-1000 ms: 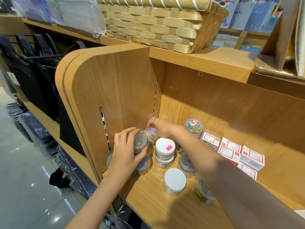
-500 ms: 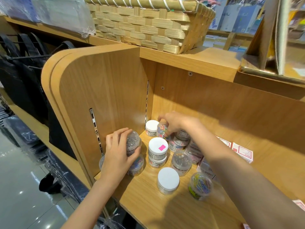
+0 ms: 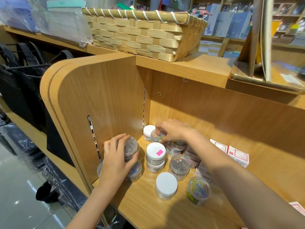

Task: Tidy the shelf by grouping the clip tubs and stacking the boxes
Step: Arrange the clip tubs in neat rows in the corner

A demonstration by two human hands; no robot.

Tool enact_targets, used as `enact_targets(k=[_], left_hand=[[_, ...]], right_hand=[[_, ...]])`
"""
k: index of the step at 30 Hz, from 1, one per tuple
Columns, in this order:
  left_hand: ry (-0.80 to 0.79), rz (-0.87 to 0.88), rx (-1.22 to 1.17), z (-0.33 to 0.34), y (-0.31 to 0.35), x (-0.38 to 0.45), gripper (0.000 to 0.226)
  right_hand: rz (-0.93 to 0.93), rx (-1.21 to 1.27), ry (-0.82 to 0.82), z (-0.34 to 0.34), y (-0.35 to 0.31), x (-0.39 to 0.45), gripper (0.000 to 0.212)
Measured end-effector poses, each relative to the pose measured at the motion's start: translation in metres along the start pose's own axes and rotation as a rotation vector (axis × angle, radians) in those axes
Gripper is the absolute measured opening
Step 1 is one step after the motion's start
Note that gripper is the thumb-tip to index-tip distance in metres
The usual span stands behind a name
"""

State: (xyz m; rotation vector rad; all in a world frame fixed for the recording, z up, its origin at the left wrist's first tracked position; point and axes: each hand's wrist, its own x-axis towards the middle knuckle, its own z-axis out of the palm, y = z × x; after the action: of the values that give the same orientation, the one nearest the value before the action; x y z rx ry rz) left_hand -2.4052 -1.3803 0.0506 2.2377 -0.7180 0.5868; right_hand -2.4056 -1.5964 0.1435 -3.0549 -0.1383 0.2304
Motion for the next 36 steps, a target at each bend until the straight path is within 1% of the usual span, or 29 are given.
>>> enact_targets(k=[2, 7, 8, 13, 14, 16, 18, 20, 23, 24, 26, 28, 30, 31, 33, 36], left_hand=[[0.003, 0.004, 0.001, 0.000, 0.000, 0.000, 0.059], [0.011, 0.024, 0.011, 0.000, 0.000, 0.000, 0.059], [0.010, 0.027, 0.016, 0.000, 0.000, 0.000, 0.058], [0.002, 0.011, 0.009, 0.001, -0.001, -0.001, 0.059], [0.000, 0.007, 0.012, 0.001, -0.002, -0.001, 0.059], [-0.002, -0.001, 0.016, 0.001, -0.001, -0.001, 0.060], [0.001, 0.001, 0.015, 0.001, -0.001, -0.001, 0.060], [0.005, 0.005, 0.010, 0.001, 0.000, 0.000, 0.059], [0.010, 0.018, 0.015, 0.000, 0.001, 0.000, 0.058], [0.008, 0.018, 0.015, 0.000, 0.002, 0.001, 0.057], [0.003, 0.001, 0.013, -0.001, 0.002, 0.001, 0.057], [-0.001, -0.009, 0.015, 0.000, 0.002, 0.001, 0.057], [-0.002, -0.009, 0.015, 0.000, 0.002, 0.001, 0.057], [-0.003, -0.010, 0.013, -0.001, 0.003, 0.001, 0.057], [-0.002, -0.003, 0.012, -0.002, 0.003, 0.000, 0.057], [-0.005, 0.011, 0.006, -0.003, 0.002, 0.000, 0.057]], right_hand=[[-0.007, 0.002, -0.013, -0.001, 0.002, -0.001, 0.028], [-0.016, 0.075, 0.041, 0.002, 0.007, -0.002, 0.031], [-0.016, 0.050, 0.032, 0.003, 0.007, -0.002, 0.029], [0.011, -0.231, -0.016, 0.004, 0.000, -0.003, 0.015], [0.018, -0.242, -0.019, 0.004, -0.001, -0.003, 0.017], [0.019, -0.167, -0.005, 0.002, -0.001, -0.004, 0.018], [0.037, -0.018, 0.030, -0.003, 0.005, -0.008, 0.025], [0.085, 0.047, 0.058, -0.011, 0.015, -0.022, 0.039], [0.128, -0.067, 0.041, -0.015, 0.028, -0.048, 0.060], [0.124, -0.096, 0.041, -0.014, 0.030, -0.053, 0.064], [0.100, -0.121, 0.090, -0.010, 0.031, -0.057, 0.064], [0.065, -0.120, 0.176, -0.011, 0.028, -0.057, 0.063], [0.020, -0.053, 0.268, -0.017, 0.023, -0.050, 0.064], [-0.011, -0.017, 0.288, -0.019, 0.019, -0.044, 0.065], [-0.065, 0.012, 0.240, -0.018, 0.007, -0.026, 0.064], [-0.110, -0.072, 0.074, -0.002, -0.003, -0.001, 0.062]])
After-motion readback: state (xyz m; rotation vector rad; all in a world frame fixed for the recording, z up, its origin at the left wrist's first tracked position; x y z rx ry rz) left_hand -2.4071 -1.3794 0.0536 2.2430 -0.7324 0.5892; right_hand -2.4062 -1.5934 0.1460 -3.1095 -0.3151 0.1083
